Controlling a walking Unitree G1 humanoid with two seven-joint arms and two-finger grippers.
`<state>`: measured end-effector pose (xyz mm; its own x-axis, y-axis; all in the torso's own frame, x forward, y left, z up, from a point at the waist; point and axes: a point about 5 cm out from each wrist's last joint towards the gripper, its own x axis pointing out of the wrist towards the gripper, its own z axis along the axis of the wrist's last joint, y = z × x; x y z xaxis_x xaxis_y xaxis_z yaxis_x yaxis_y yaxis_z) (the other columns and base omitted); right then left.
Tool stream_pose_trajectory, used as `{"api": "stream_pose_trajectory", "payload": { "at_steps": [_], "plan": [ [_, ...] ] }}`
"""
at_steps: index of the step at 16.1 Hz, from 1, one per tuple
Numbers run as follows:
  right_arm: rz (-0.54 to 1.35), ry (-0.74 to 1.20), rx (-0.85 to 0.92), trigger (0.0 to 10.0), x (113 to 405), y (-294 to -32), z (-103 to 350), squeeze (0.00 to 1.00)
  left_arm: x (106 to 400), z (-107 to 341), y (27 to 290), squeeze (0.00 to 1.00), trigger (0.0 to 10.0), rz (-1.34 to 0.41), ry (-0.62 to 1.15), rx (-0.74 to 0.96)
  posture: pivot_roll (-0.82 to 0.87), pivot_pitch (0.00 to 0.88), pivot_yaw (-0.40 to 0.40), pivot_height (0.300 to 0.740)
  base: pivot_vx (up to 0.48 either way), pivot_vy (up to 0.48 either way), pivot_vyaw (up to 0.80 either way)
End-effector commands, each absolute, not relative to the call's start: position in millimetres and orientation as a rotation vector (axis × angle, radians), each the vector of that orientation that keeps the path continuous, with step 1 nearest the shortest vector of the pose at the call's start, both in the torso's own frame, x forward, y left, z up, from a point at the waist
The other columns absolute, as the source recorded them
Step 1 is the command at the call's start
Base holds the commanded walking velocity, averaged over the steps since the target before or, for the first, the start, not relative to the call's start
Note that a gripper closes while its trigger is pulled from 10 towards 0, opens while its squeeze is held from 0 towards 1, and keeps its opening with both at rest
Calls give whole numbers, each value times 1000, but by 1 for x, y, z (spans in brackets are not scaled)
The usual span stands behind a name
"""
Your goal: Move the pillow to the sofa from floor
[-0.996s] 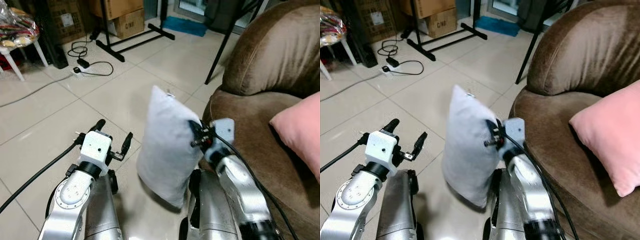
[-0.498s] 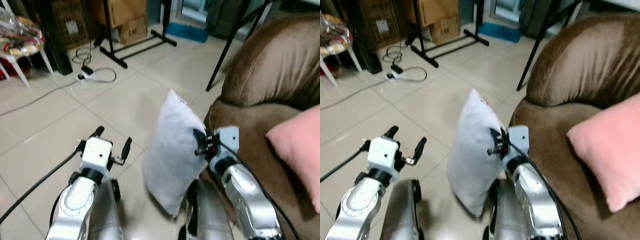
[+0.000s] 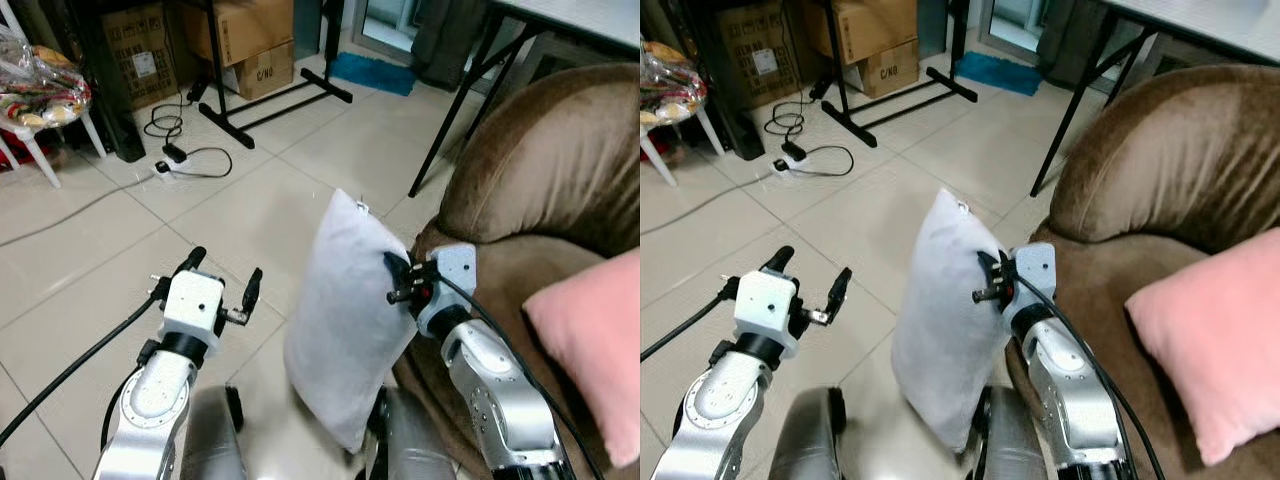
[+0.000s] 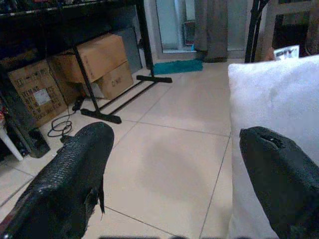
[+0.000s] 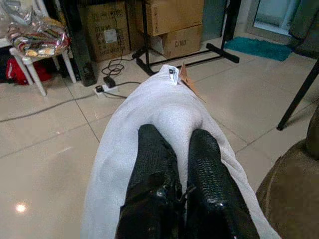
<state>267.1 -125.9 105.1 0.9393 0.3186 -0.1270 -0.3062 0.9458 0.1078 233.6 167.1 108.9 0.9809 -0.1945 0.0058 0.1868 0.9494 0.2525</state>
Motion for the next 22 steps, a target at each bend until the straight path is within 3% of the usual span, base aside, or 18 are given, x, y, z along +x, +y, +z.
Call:
{"api": "stream_pose_trajectory", "payload": {
  "at_steps": [1, 10, 16, 22],
  "plan": [
    [300, 98, 96, 10000, 268, -131, 117, 0, 233, 110, 166, 0, 10000, -187, -34, 255, 32, 0, -99, 655, 0, 0, 0],
    [290, 126, 125, 10000, 261, -128, 108, 0, 226, 105, 171, 0, 10000, -174, -13, 263, 65, 0, -73, 740, 0, 0, 0],
    [302, 95, 115, 10000, 273, -128, 120, 0, 237, 109, 161, 0, 10000, -169, -44, 260, 45, 0, -79, 740, 0, 0, 0],
    [152, 122, 137, 10000, 276, -144, 112, 0, 248, 122, 173, 0, 10000, -110, -77, 289, 44, 0, -74, 740, 0, 0, 0]
  ]
}}
